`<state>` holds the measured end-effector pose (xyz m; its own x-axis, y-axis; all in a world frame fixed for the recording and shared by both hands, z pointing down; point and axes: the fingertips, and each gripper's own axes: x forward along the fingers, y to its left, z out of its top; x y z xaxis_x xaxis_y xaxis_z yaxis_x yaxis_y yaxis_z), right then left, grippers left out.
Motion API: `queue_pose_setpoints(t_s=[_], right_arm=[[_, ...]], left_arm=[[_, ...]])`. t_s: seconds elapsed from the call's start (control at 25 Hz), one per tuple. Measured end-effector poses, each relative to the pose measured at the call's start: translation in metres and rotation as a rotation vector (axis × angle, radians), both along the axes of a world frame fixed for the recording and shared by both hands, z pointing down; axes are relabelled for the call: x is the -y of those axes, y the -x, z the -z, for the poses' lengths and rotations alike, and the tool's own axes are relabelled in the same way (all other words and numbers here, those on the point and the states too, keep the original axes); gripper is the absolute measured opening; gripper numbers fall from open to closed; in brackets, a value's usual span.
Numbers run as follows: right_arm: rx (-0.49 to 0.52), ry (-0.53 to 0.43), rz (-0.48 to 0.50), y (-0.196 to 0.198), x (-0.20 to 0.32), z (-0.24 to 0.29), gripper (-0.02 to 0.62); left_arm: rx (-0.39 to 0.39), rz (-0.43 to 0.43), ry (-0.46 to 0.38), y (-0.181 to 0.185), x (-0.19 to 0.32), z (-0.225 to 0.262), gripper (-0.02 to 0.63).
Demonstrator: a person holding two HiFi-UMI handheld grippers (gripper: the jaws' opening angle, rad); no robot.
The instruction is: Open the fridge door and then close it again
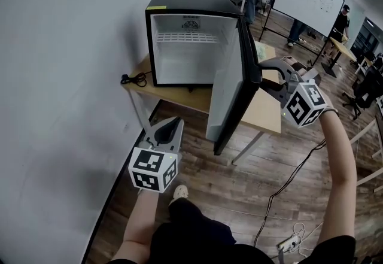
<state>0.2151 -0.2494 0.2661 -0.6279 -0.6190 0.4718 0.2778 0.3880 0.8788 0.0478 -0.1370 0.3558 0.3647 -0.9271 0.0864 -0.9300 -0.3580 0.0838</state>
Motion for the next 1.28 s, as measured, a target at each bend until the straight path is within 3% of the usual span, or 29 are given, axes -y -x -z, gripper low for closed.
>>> queue_pose_setpoints(t_s=[0.24,0.64,1.28], right_arm=[[0.010,-0.012,-0.009,0.010,-0.010,0.007,0.117],[0.055,-0.037,0.006,0.050,-0.009,0.011,0.117],[0.071,-0.086,0.006,0.137,0.020,0.015,0.086]], left_arm=[[-0.002,0.022,-0.007,-0.001,-0.010,0.009,0.008],[-0.012,0.068,-0.001,0.029,-0.013,0.007,0.008],[-0.016,0.114,0.011,0.079,0.011,0.005,0.008]])
